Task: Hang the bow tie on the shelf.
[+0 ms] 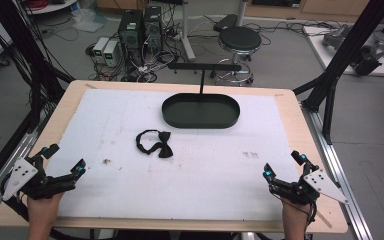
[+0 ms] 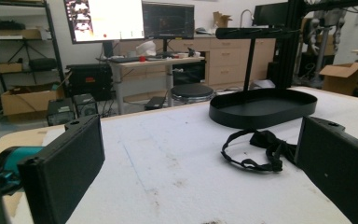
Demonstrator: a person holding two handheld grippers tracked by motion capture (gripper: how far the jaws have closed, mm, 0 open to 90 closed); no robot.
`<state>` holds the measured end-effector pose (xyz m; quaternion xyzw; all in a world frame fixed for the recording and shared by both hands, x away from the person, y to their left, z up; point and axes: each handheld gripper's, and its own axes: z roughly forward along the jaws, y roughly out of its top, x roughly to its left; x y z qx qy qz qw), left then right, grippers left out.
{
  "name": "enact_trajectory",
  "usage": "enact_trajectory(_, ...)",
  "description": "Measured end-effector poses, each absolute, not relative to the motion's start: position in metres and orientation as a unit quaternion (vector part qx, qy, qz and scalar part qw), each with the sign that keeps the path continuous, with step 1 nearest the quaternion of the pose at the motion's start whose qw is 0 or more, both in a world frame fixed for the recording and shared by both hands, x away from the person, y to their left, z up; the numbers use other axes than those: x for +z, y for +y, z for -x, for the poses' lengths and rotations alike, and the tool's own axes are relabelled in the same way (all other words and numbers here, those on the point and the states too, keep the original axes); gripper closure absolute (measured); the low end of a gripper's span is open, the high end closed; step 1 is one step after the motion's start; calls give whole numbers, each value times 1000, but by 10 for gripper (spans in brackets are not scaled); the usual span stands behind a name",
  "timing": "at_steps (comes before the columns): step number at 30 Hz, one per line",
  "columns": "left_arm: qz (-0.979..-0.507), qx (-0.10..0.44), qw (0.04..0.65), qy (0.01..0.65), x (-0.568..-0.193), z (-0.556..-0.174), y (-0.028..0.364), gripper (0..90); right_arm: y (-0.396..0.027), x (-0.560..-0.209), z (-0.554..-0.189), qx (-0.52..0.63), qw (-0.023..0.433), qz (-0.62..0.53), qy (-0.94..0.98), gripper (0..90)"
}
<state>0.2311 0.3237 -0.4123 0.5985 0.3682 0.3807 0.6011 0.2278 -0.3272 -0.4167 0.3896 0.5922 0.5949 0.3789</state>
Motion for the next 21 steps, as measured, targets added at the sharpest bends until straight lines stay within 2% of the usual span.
enact_trajectory(11,-603,378,591,380,-407,-235,313,19,-327,-416,-228,596,380,-390,591,8)
enact_trajectory(21,-641,351,558,393,-392,-255,283,19,-326,-414,-226,599,380,-389,588,8)
